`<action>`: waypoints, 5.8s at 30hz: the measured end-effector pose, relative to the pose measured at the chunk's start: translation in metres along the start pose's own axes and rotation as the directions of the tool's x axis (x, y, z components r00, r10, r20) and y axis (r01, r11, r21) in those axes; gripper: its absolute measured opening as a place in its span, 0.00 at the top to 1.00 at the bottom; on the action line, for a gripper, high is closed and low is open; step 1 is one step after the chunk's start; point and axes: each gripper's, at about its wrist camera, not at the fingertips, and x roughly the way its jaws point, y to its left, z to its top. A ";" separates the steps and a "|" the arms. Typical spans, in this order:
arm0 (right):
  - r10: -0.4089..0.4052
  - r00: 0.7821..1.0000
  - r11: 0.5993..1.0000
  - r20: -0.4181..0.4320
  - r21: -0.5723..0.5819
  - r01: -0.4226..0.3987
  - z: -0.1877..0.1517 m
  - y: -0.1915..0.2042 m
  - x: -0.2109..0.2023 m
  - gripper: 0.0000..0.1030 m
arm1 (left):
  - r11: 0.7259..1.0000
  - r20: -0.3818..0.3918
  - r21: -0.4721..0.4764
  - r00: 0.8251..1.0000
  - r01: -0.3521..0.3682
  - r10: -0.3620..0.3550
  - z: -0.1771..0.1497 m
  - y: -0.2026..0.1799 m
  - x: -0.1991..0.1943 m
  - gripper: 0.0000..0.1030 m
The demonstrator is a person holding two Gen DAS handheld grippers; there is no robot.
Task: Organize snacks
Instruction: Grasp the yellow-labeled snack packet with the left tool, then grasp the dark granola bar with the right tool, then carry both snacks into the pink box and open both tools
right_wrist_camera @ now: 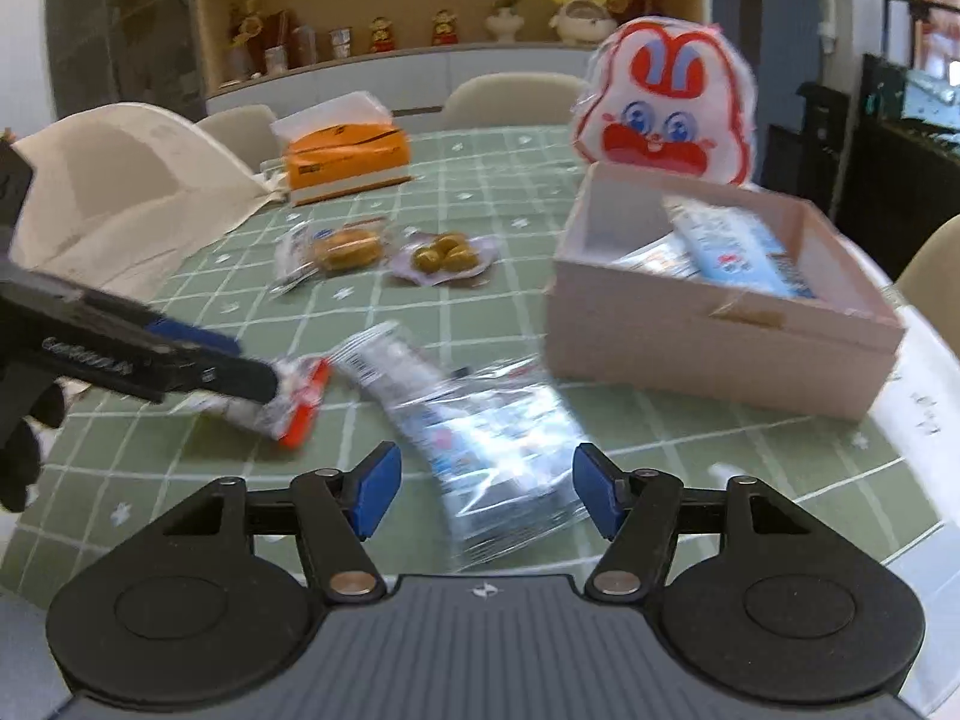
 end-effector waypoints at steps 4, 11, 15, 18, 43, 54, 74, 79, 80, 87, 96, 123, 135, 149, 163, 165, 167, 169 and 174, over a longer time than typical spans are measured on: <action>0.059 0.998 0.997 -0.005 -0.055 -0.059 -0.001 0.027 0.005 0.33 | 0.999 0.017 -0.020 1.000 -0.025 0.025 0.003 0.005 -0.003 0.35; 0.205 0.976 0.973 -0.073 -0.096 -0.212 0.007 0.081 0.037 0.27 | 0.993 0.061 -0.109 0.997 -0.045 0.052 0.009 0.025 -0.015 0.35; 0.229 0.971 0.958 -0.072 -0.159 -0.237 0.007 0.102 0.040 0.26 | 0.994 0.062 -0.112 0.998 -0.020 0.027 0.010 0.026 -0.019 0.35; 0.180 0.982 0.969 -0.063 -0.159 -0.188 0.006 0.093 0.036 0.26 | 0.995 0.049 -0.098 0.999 -0.008 0.013 0.010 0.023 -0.018 0.35; -0.108 0.992 0.993 0.072 0.057 0.104 -0.026 -0.035 -0.014 0.24 | 0.917 0.070 0.394 0.997 -0.059 0.034 -0.013 -0.040 0.003 0.39; -0.083 0.994 0.996 0.077 0.046 0.080 -0.027 -0.032 -0.014 0.18 | 0.912 0.036 0.408 0.999 -0.041 0.028 -0.018 -0.046 0.013 0.38; -0.071 0.996 0.997 0.060 0.017 0.070 -0.027 -0.030 -0.011 0.11 | 0.991 0.067 0.134 0.998 0.000 -0.010 -0.006 0.001 0.033 0.37; -0.053 0.998 0.999 0.037 -0.006 0.053 -0.026 -0.028 -0.008 0.04 | 0.990 0.056 0.140 0.998 -0.004 -0.004 -0.011 -0.008 0.028 0.37; -0.045 0.998 0.999 0.033 -0.001 0.045 -0.025 -0.029 -0.008 0.03 | 0.992 0.061 0.126 0.998 -0.008 0.000 -0.013 -0.009 0.027 0.37; -0.102 0.994 0.989 -0.031 -0.114 0.097 -0.020 -0.012 0.001 0.00 | 0.996 0.087 -0.033 0.993 -0.077 0.080 -0.026 -0.014 0.013 0.39; 0.004 1.000 0.988 0.031 -0.158 0.001 0.017 0.017 0.007 0.04 | 0.983 0.123 -0.101 0.979 -0.152 0.164 -0.044 -0.001 -0.008 0.40; 0.023 0.996 0.996 -0.084 -0.082 -0.030 0.045 0.032 0.080 0.35 | 0.983 0.172 -0.131 0.974 -0.125 0.147 -0.051 0.002 -0.012 0.39; 0.034 0.996 0.992 -0.082 -0.119 -0.044 0.022 0.035 0.034 0.64 | 0.984 0.171 -0.126 0.974 -0.128 0.149 -0.051 0.001 -0.012 0.39; -0.019 0.999 0.999 0.050 -0.048 0.021 -0.013 -0.030 -0.075 0.64 | 0.996 0.117 0.058 0.991 -0.066 0.059 -0.059 -0.073 -0.021 0.42; -0.055 0.961 0.998 0.272 0.034 0.048 0.020 -0.106 -0.159 0.64 | 0.977 0.157 0.214 0.986 0.019 -0.054 -0.002 -0.177 -0.029 0.42; -0.075 0.946 0.997 0.315 0.045 0.064 0.047 -0.117 -0.167 0.64 | 0.985 0.226 0.172 0.972 0.032 -0.071 0.032 -0.175 -0.035 0.42; -0.103 0.933 0.994 0.344 0.066 0.085 0.075 -0.131 -0.171 0.64 | 0.992 0.289 0.106 0.953 0.061 -0.089 0.072 -0.166 -0.034 0.42; -0.138 0.924 0.990 0.358 0.087 0.114 0.098 -0.143 -0.168 0.64 | 0.994 0.318 0.046 0.942 0.100 -0.109 0.106 -0.156 -0.024 0.42; -0.179 0.939 0.978 0.296 0.156 0.137 0.123 -0.172 -0.134 0.64 | 0.989 0.255 -0.055 0.960 0.136 -0.118 0.150 -0.138 0.045 0.41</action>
